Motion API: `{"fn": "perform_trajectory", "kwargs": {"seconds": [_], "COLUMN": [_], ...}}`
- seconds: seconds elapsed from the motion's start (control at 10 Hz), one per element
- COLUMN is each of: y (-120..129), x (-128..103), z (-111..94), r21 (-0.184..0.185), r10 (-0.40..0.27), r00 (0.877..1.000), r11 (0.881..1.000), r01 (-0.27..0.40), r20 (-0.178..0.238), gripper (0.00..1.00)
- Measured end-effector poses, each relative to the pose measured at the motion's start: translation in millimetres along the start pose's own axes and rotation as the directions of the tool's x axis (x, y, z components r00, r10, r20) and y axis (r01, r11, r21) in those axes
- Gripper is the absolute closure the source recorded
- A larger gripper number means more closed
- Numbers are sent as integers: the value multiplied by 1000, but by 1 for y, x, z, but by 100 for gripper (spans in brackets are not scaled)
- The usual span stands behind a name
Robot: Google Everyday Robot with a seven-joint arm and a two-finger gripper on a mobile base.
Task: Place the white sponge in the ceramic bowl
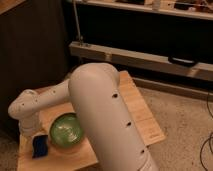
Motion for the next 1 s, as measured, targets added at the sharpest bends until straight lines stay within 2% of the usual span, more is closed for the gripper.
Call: {"fn": "perform_trajectory", "kwargs": {"seconds": [0.2, 0.8, 1.0], "y": [5, 14, 14], "x": [3, 15, 24], "z": [3, 5, 7], "r21": [-3, 23, 19], "r10": [9, 33, 43], "r00": [1000, 999, 998], "r11": [1000, 999, 999], "r01": [-9, -32, -42], "r20": [-9, -44, -42], "gripper": [33, 33, 33]}}
